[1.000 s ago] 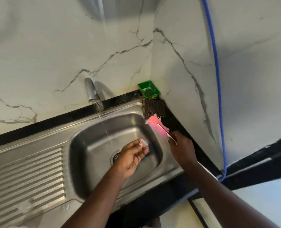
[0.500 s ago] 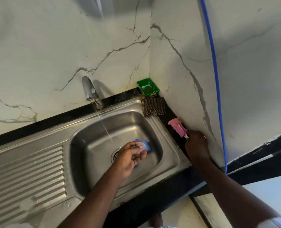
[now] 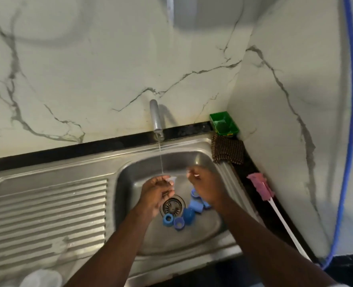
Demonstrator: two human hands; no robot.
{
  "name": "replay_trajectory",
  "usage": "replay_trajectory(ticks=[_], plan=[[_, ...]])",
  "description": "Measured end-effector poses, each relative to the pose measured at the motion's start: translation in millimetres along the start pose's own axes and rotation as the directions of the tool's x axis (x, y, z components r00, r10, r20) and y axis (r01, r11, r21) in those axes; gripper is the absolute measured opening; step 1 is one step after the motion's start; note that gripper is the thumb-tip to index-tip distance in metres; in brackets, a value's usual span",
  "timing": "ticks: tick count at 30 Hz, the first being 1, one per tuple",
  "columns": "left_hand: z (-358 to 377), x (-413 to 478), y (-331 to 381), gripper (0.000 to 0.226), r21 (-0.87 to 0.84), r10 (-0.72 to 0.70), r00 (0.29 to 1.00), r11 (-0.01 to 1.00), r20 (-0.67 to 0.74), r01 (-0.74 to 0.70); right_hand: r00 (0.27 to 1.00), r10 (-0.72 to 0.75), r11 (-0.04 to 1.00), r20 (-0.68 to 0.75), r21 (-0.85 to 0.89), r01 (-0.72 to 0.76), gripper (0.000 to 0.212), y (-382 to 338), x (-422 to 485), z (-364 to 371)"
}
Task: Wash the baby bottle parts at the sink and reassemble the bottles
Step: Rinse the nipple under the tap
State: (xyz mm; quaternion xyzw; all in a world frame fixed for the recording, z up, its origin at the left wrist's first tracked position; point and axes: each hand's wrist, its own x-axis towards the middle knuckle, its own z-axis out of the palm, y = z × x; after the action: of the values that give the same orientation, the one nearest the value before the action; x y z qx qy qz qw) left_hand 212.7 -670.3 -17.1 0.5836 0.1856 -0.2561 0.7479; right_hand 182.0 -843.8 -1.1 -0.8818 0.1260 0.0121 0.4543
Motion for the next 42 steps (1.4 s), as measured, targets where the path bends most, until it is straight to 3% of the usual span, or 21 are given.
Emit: replay_trajectory(ticks=[3, 5, 7, 10, 12, 14, 16, 18, 21, 26, 30, 34, 36, 40, 42], plan=[[-8.8, 23.9, 21.9, 0.018, 0.101, 0.085, 0.995, 0.992, -0.042, -0.081, 0.974, 0.070, 0.950, 0.217, 0.282, -0.131, 0.027, -29.8, 37.0, 38.4], [-15.8, 41.0, 36.2, 0.014, 0.254, 0.170, 0.984, 0.956, -0.057, -0.150, 0.958, 0.072, 0.940, 0.276, 0.302, -0.158, 0.011, -41.1, 60.6, 54.9], [-22.7, 55.6, 46.1, 0.013, 0.312, 0.232, 0.971, 0.928, -0.062, -0.202, 0.964, 0.124, 0.954, 0.234, 0.238, -0.180, 0.012, -53.5, 80.5, 62.9], [-25.1, 68.8, 59.8, 0.020, 0.249, 0.227, 0.966, 0.949, -0.123, -0.191, 0.963, 0.175, 0.918, 0.205, 0.319, -0.234, 0.011, -68.9, 102.6, 68.0], [-23.7, 74.0, 66.4, 0.013, 0.224, 0.191, 0.968, 0.963, -0.166, -0.151, 0.961, 0.206, 0.904, 0.184, 0.341, -0.259, 0.002, -68.9, 114.7, 68.8], [-19.1, 72.2, 70.2, 0.001, 0.088, 0.086, 0.980, 0.994, -0.178, -0.071, 0.966, 0.220, 0.901, 0.134, 0.352, -0.254, 0.006, -70.7, 122.7, 69.8], [-13.9, 72.8, 70.3, 0.003, -0.032, 0.027, 0.985, 0.999, -0.169, -0.033, 0.964, 0.246, 0.903, 0.098, 0.339, -0.265, 0.014, -72.8, 126.8, 67.8], [-8.1, 71.5, 69.4, 0.005, -0.059, 0.075, 0.988, 0.995, -0.138, -0.084, 0.962, 0.260, 0.920, 0.082, 0.282, -0.273, 0.018, -71.5, 126.6, 64.3], [-4.8, 75.0, 64.7, 0.012, 0.147, 0.216, 0.965, 0.970, -0.151, -0.194, 0.945, 0.316, 0.843, 0.081, 0.433, -0.319, 0.009, -63.7, 120.6, 63.1], [-6.2, 77.2, 61.8, 0.017, 0.365, 0.398, 0.884, 0.883, -0.246, -0.296, 0.919, 0.343, 0.714, 0.196, 0.581, -0.390, 0.019, -60.2, 111.8, 62.8], [-4.0, 82.9, 69.7, 0.016, 0.525, 0.416, 0.898, 0.801, -0.145, -0.287, 0.902, 0.369, 0.644, 0.226, 0.638, -0.423, 0.024, -60.5, 106.2, 62.8], [-2.3, 81.2, 74.1, 0.005, 0.511, 0.357, 0.934, 0.810, -0.038, -0.288, 0.866, 0.379, 0.527, 0.326, 0.693, -0.491, 0.026, -58.3, 100.6, 57.2], [-4.3, 77.7, 73.8, 0.012, 0.476, 0.359, 0.933, 0.823, -0.014, -0.309, 0.862, 0.377, 0.440, 0.339, 0.753, -0.489, 0.025, -56.9, 100.1, 55.5], [-4.4, 78.1, 70.3, 0.010, 0.470, 0.348, 0.937, 0.833, -0.033, -0.292, 0.881, 0.348, 0.469, 0.321, 0.754, -0.460, 0.021, -56.1, 102.1, 58.9], [-2.2, 78.1, 68.8, 0.007, 0.444, 0.350, 0.935, 0.847, -0.054, -0.292, 0.885, 0.353, 0.431, 0.302, 0.787, -0.441, 0.010, -58.7, 102.5, 59.5]])
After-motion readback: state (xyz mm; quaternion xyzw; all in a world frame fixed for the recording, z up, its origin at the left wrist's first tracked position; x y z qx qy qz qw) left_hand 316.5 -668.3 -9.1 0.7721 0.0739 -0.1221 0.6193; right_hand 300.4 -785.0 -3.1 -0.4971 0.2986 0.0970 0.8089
